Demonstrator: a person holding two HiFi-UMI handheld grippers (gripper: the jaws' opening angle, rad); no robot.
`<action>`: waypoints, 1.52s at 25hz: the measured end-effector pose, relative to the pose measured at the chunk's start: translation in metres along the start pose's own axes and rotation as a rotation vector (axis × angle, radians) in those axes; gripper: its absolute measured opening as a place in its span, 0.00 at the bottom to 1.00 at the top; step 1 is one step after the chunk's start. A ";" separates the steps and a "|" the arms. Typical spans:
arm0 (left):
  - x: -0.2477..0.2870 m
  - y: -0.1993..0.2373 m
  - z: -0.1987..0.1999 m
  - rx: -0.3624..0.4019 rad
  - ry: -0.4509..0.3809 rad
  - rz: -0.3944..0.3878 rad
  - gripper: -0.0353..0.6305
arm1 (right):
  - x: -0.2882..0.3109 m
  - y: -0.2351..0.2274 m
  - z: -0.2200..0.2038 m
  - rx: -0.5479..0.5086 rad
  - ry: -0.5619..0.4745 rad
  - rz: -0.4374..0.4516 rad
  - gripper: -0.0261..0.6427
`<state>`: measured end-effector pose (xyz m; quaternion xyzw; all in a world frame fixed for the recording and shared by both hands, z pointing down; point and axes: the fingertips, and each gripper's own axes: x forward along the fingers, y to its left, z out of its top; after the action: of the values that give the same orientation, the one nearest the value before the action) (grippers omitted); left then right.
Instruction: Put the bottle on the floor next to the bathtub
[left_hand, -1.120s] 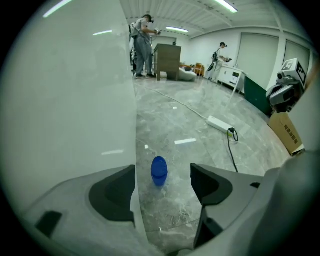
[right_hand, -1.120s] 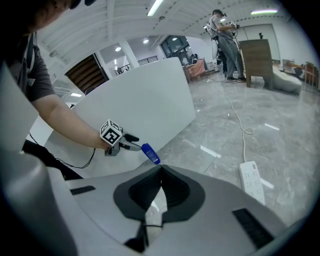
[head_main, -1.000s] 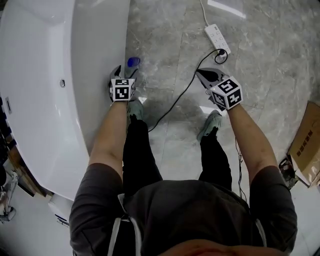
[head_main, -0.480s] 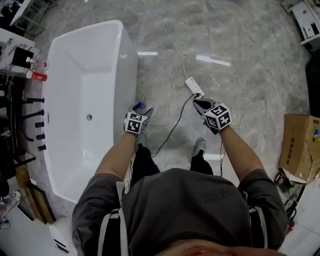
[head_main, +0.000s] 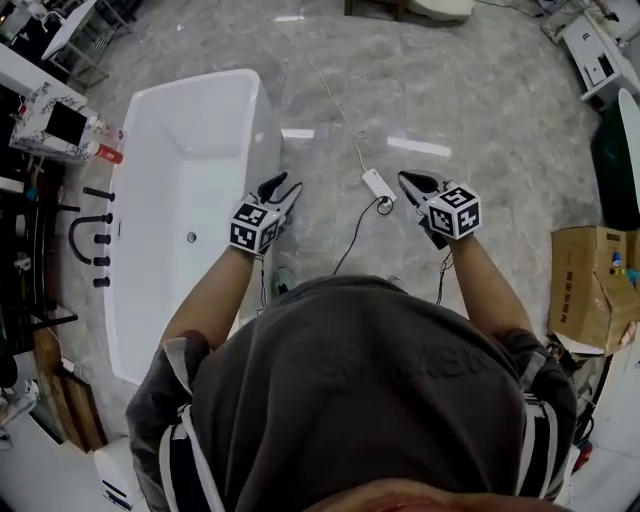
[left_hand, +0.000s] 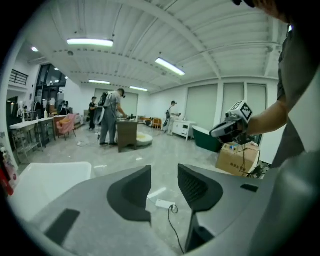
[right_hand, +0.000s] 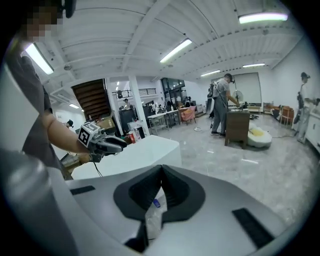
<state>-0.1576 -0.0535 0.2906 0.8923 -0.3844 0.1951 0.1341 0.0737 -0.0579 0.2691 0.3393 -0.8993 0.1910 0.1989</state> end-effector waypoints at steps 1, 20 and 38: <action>-0.010 -0.008 0.013 0.007 -0.021 -0.020 0.29 | -0.009 0.006 0.007 -0.013 -0.004 0.002 0.03; -0.056 -0.050 0.075 -0.119 -0.194 -0.138 0.06 | -0.040 0.034 0.032 0.028 -0.087 0.022 0.03; -0.050 -0.047 0.083 -0.125 -0.198 -0.130 0.06 | -0.041 0.034 0.031 0.031 -0.090 0.037 0.03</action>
<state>-0.1341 -0.0225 0.1896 0.9202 -0.3484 0.0726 0.1631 0.0716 -0.0274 0.2161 0.3338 -0.9104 0.1934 0.1495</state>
